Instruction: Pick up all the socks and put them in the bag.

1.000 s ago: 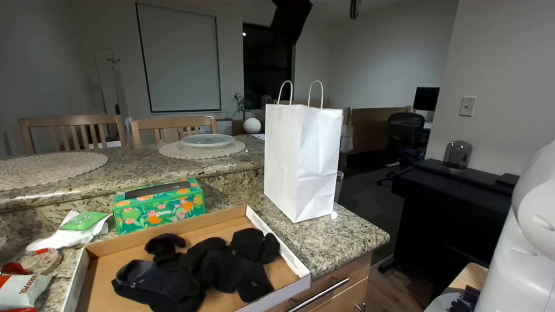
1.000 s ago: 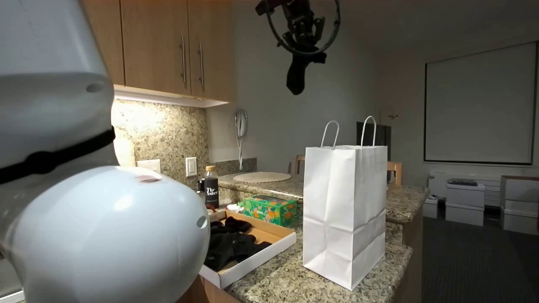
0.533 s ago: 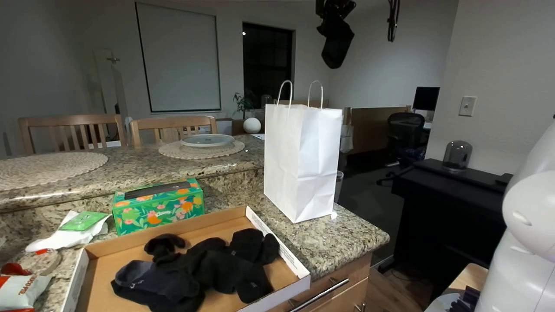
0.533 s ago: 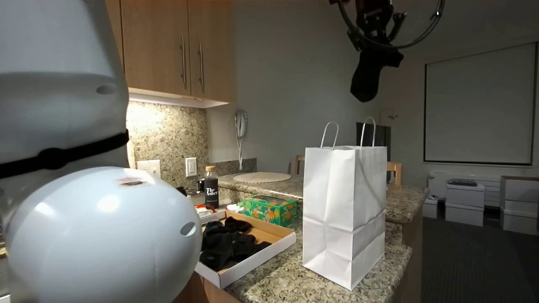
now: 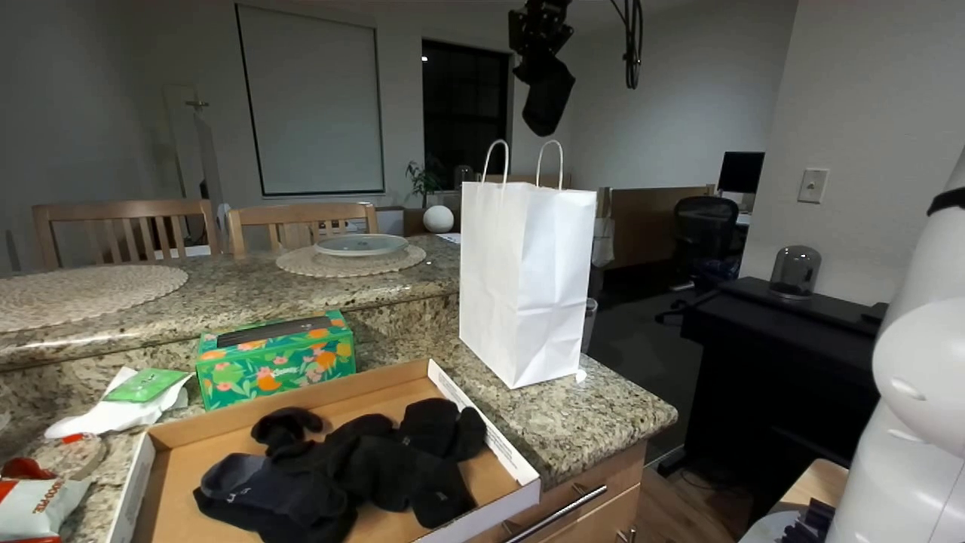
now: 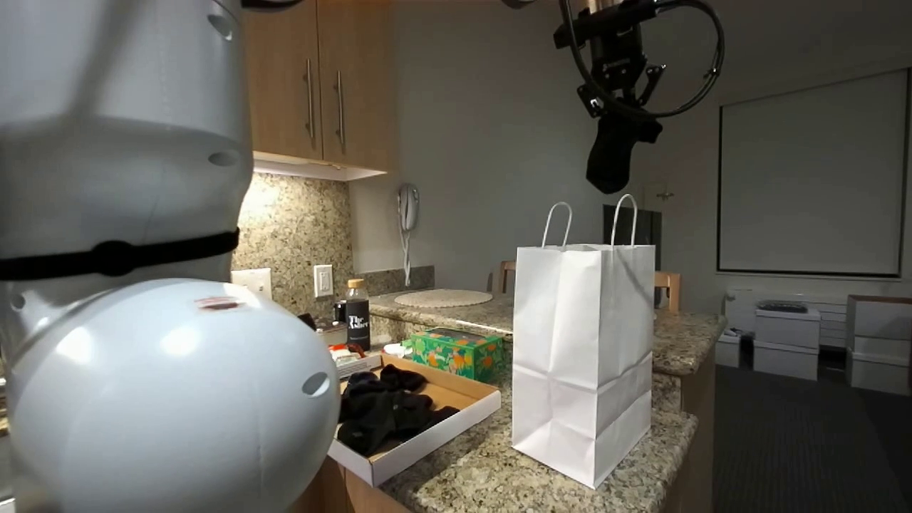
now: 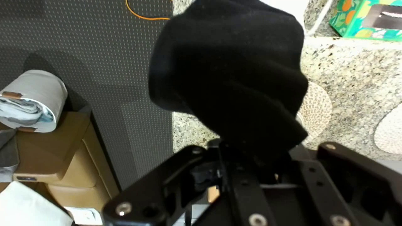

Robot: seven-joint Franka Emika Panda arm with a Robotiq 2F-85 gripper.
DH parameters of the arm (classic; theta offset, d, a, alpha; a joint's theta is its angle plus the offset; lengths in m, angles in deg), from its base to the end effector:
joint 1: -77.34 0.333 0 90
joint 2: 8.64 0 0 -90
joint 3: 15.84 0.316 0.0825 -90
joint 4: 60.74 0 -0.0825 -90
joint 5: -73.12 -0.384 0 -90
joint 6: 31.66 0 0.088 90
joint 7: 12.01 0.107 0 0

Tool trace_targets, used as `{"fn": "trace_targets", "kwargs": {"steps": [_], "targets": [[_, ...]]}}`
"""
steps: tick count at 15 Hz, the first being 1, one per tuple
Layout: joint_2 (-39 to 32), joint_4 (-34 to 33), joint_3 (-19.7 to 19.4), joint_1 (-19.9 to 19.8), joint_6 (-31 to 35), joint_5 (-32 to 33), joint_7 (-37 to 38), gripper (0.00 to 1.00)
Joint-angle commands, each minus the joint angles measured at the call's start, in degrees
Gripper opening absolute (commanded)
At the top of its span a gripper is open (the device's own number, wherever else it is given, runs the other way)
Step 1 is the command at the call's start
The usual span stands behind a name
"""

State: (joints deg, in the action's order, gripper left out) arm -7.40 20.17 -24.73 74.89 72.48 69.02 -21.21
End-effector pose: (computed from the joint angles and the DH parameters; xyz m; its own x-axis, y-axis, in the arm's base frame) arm 0.5530 -0.1063 0.7399 0.9068 -0.0382 0.4198 -0.0390 -0.9992 -0.0066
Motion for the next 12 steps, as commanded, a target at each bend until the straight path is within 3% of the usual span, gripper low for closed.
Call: {"fn": "trace_targets", "kwargs": {"steps": [1,8,9,10,12], "targets": [[0.3,-3.9,0.7,0.5,-2.0,0.9,-1.1,0.11],[-2.0,-6.6,1.2,1.3,-4.8,1.4,-2.3,0.1],[-2.6,-7.4,1.1,1.3,-6.7,0.5,-3.4,0.44],[-2.7,-7.4,1.2,1.3,-7.5,0.6,-4.1,0.44],[-3.1,-7.9,1.3,1.2,-9.0,0.5,-5.4,0.55]]}}
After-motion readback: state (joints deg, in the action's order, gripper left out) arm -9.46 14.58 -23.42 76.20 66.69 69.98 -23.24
